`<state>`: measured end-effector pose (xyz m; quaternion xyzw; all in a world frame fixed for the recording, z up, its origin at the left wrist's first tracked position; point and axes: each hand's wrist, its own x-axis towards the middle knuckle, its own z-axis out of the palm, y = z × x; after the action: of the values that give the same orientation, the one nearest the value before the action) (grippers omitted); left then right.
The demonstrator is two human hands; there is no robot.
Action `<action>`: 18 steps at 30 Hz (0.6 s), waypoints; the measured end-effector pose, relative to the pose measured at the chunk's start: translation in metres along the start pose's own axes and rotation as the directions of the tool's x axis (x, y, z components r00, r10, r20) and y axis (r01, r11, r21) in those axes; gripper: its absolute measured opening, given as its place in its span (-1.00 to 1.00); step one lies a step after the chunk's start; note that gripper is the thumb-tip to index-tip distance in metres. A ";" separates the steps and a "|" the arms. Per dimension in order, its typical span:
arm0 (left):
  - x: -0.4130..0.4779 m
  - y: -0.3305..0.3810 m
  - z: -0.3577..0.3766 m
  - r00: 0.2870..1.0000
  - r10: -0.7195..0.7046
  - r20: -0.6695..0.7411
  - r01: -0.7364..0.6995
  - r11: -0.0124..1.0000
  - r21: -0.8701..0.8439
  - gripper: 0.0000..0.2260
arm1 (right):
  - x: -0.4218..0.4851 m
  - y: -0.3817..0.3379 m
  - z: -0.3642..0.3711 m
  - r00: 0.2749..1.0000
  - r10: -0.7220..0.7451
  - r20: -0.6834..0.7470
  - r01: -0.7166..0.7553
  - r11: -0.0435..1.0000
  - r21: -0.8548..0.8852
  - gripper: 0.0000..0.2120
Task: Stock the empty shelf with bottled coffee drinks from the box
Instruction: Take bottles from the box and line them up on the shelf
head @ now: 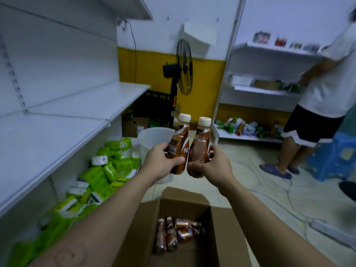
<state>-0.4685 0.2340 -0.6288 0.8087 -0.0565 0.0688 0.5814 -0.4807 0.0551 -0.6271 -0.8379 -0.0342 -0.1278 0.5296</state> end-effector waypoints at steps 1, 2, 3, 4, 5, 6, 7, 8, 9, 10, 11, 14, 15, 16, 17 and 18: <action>-0.004 0.010 -0.007 1.000 0.023 -0.009 -0.023 1.000 0.004 -0.58 | -0.003 -0.012 -0.002 1.000 -0.022 0.003 0.022 1.000 0.003 -0.42; -0.007 0.020 -0.014 0.999 0.044 -0.017 -0.044 0.999 0.007 -0.60 | -0.007 -0.023 -0.005 0.999 -0.045 0.005 0.045 0.999 0.006 -0.42; -0.011 0.030 -0.022 0.998 0.060 -0.024 -0.060 0.998 0.003 -0.63 | -0.011 -0.036 -0.007 0.998 -0.068 0.005 0.068 0.998 0.011 -0.42; -0.015 0.038 -0.030 0.997 0.075 -0.032 -0.075 0.997 -0.001 -0.65 | -0.014 -0.048 -0.008 0.996 -0.090 0.005 0.090 0.996 0.018 -0.42; -0.018 0.045 -0.040 0.995 0.087 -0.045 -0.087 0.996 -0.003 -0.68 | -0.016 -0.060 -0.007 0.994 -0.112 0.007 0.111 0.993 0.026 -0.43; -0.021 0.051 -0.049 0.993 0.099 -0.061 -0.100 0.995 -0.011 -0.68 | -0.017 -0.070 -0.006 0.991 -0.131 0.008 0.131 0.991 0.033 -0.44; -0.022 0.056 -0.057 0.990 0.113 -0.082 -0.116 0.993 -0.029 -0.68 | -0.016 -0.079 -0.006 0.989 -0.149 0.011 0.149 0.988 0.038 -0.45; -0.023 0.062 -0.066 0.986 0.123 -0.108 -0.129 0.991 -0.042 -0.66 | -0.016 -0.088 -0.005 0.986 -0.167 0.018 0.166 0.985 0.043 -0.45; -0.025 0.067 -0.074 0.982 0.130 -0.136 -0.136 0.990 -0.042 -0.65 | -0.014 -0.096 -0.003 0.983 -0.181 0.023 0.180 0.982 0.053 -0.46; -0.027 0.072 -0.082 0.978 0.132 -0.162 -0.139 0.990 -0.032 -0.63 | -0.011 -0.104 0.000 0.981 -0.192 0.025 0.191 0.980 0.064 -0.46; -0.029 0.077 -0.089 0.974 0.134 -0.183 -0.140 0.990 -0.018 -0.60 | -0.008 -0.110 0.004 0.979 -0.202 0.025 0.200 0.977 0.076 -0.47; -0.034 0.087 -0.108 0.965 0.143 -0.222 -0.138 0.990 0.041 -0.55 | 0.000 -0.122 0.022 0.972 -0.232 0.037 0.224 0.964 0.141 -0.47; -0.038 0.089 -0.115 0.961 0.141 -0.237 -0.128 0.989 0.072 -0.56 | 0.002 -0.124 0.031 0.969 -0.244 0.047 0.234 0.959 0.163 -0.47; -0.042 0.090 -0.123 0.956 0.137 -0.259 -0.112 0.988 0.109 -0.58 | 0.003 -0.127 0.042 0.964 -0.257 0.063 0.242 0.953 0.183 -0.46; -0.046 0.090 -0.133 0.950 0.131 -0.285 -0.092 0.985 0.148 -0.58 | 0.004 -0.131 0.054 0.958 -0.274 0.088 0.252 0.945 0.207 -0.46; -0.051 0.089 -0.144 0.942 0.120 -0.314 -0.064 0.981 0.184 -0.58 | 0.005 -0.134 0.067 0.949 -0.291 0.117 0.260 0.938 0.228 -0.46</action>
<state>-0.5409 0.3431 -0.5099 0.8298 0.0079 0.2323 0.5073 -0.4898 0.1731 -0.5350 -0.7714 -0.2042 -0.1335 0.5877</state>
